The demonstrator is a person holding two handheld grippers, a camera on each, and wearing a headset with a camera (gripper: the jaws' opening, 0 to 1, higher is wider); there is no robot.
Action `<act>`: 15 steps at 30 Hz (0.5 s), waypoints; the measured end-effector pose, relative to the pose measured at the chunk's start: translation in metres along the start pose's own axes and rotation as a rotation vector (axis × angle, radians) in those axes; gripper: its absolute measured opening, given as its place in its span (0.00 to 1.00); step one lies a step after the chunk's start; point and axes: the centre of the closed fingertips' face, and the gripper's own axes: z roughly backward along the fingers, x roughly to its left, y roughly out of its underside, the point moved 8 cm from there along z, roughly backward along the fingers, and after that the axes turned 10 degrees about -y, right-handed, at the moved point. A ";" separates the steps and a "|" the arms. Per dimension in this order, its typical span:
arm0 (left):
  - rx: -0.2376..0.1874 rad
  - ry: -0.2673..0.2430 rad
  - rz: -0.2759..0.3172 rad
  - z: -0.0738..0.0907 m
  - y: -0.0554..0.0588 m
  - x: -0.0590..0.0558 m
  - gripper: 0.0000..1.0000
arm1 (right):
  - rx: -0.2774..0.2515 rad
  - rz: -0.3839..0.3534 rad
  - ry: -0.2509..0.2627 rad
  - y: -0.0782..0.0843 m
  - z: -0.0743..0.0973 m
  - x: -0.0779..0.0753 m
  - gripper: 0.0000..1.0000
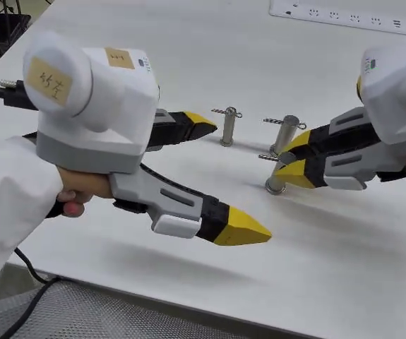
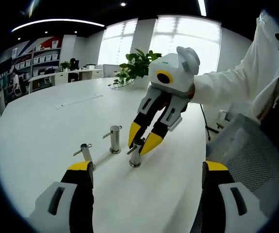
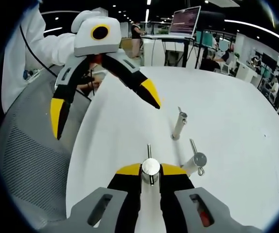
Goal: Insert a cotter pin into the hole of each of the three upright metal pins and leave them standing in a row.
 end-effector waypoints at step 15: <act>0.010 -0.012 0.031 0.002 -0.002 0.000 0.94 | -0.004 0.015 0.022 0.023 0.045 -0.006 0.08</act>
